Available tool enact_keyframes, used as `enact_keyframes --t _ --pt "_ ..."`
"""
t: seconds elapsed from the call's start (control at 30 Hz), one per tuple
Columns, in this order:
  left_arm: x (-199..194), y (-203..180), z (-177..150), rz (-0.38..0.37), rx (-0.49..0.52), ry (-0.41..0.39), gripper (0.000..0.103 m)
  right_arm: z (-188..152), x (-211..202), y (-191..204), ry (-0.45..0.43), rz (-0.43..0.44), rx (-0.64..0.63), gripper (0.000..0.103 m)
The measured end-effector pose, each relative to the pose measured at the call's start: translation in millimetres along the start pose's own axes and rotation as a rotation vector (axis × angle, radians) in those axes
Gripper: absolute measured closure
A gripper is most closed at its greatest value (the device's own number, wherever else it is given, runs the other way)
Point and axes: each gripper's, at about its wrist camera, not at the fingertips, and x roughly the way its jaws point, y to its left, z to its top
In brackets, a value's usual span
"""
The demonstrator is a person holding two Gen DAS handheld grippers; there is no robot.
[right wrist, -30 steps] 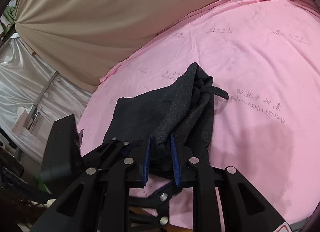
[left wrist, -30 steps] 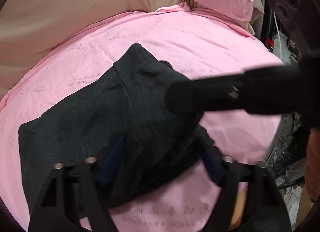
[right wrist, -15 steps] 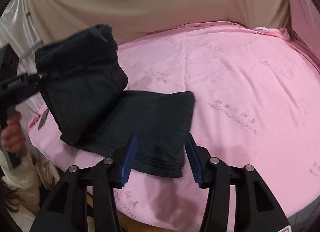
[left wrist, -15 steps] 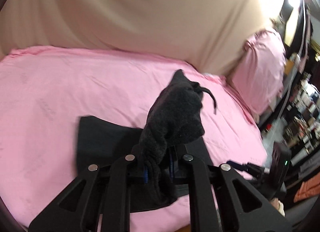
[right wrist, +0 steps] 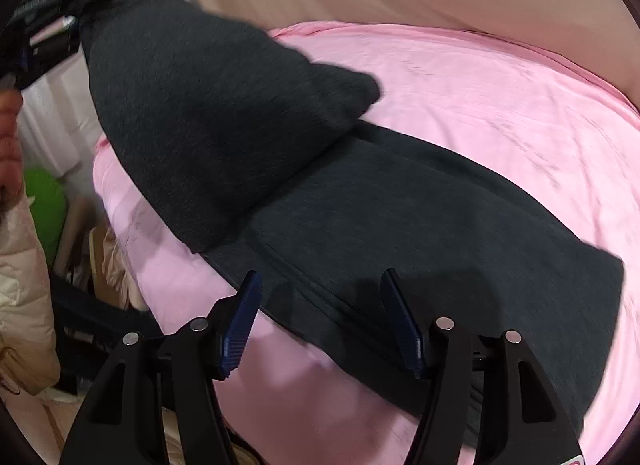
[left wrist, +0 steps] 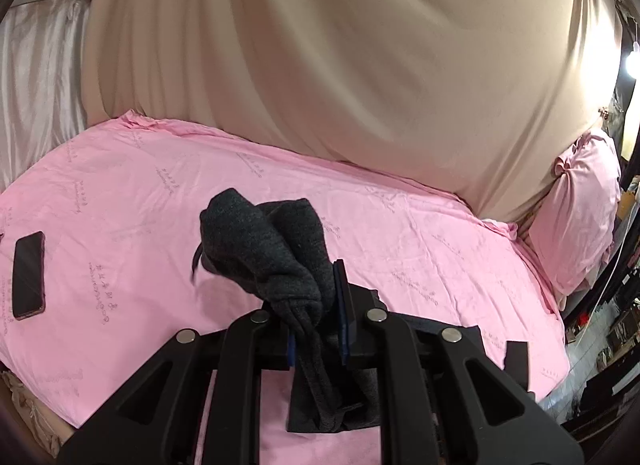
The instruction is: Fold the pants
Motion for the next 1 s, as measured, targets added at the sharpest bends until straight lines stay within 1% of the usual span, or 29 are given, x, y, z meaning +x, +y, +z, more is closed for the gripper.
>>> enact_keyframes --t 0.03,0.1,0.13,0.17,0.2,0.23,0.27,0.33,0.37,0.4,0.43,0.47,0.5,0.53,0.57,0.6,0.63,0.67,0.7,0.73,0.77,0.83,0.87,0.93,0.97,1.0 --pt "-1 0 1 0.002 -0.001 -0.007 0.090 0 0 0 0.000 0.000 0.000 0.036" --pt "-6 1 3 -0.003 0.001 -0.019 0.090 6 20 9 0.020 0.017 -0.028 0.035" --pt "-8 -1 4 -0.004 0.005 -0.024 0.090 7 24 14 0.008 -0.001 -0.047 0.047" --pt "-11 -1 7 -0.007 0.004 -0.032 0.090 8 27 17 -0.005 -0.042 -0.075 0.064" --pt "-15 -4 7 -0.013 0.008 -0.039 0.090 12 26 15 0.000 -0.073 -0.067 0.098" --pt "-18 -7 9 -0.017 0.018 -0.047 0.090 16 21 8 -0.001 -0.017 -0.010 0.095" --pt "-20 -9 10 -0.021 0.027 -0.054 0.090 21 7 0 -0.049 0.036 0.048 0.096" --pt "-24 -18 11 -0.035 0.051 -0.067 0.090 22 7 1 -0.048 0.047 0.044 0.094" --pt "-23 -24 11 -0.044 0.061 -0.067 0.089 21 13 2 -0.023 0.064 0.040 0.093" --pt "-21 -29 11 -0.051 0.069 -0.063 0.089 18 24 4 0.017 0.084 0.039 0.088" --pt "-18 -34 10 -0.064 0.079 -0.055 0.089 12 34 4 0.028 0.102 0.041 0.083" --pt "-15 -38 9 -0.074 0.084 -0.046 0.089 11 33 2 0.000 0.124 0.051 0.080" --pt "-11 -44 8 -0.087 0.089 -0.030 0.089 10 31 -3 0.006 0.160 0.086 0.079" --pt "-8 -49 6 -0.099 0.095 -0.018 0.089 6 21 -15 -0.005 0.183 0.142 0.079" --pt "-3 -55 4 -0.113 0.106 -0.005 0.089 0 6 -25 -0.033 0.178 0.186 0.079" --pt "-1 -58 2 -0.120 0.118 0.001 0.089 -14 -21 -39 -0.089 0.140 0.232 0.071" --pt "1 -63 0 -0.127 0.132 0.007 0.089 -28 -43 -52 -0.134 0.092 0.276 0.053" --pt "4 -68 -2 -0.134 0.143 0.014 0.089 -51 -70 -71 -0.186 0.034 0.349 0.047" --pt "8 -73 -4 -0.145 0.154 0.024 0.089 -77 -93 -92 -0.222 -0.005 0.435 0.046" --pt "11 -78 -6 -0.155 0.163 0.033 0.089 -97 -106 -109 -0.228 -0.026 0.507 0.047" --pt "14 -82 -8 -0.166 0.165 0.040 0.089 -120 -116 -127 -0.232 -0.024 0.587 0.050" --pt "22 -91 -13 -0.191 0.174 0.064 0.089 -149 -124 -146 -0.249 0.011 0.669 0.048" --pt "25 -95 -15 -0.195 0.176 0.076 0.089 -156 -122 -150 -0.239 0.013 0.682 0.049" --pt "30 -102 -19 -0.198 0.184 0.095 0.089 -159 -117 -151 -0.246 0.025 0.666 0.049" --pt "32 -105 -21 -0.197 0.188 0.103 0.089 -158 -115 -151 -0.251 0.038 0.655 0.049" --pt "34 -110 -23 -0.194 0.200 0.110 0.089 -157 -117 -156 -0.258 0.069 0.653 0.052"
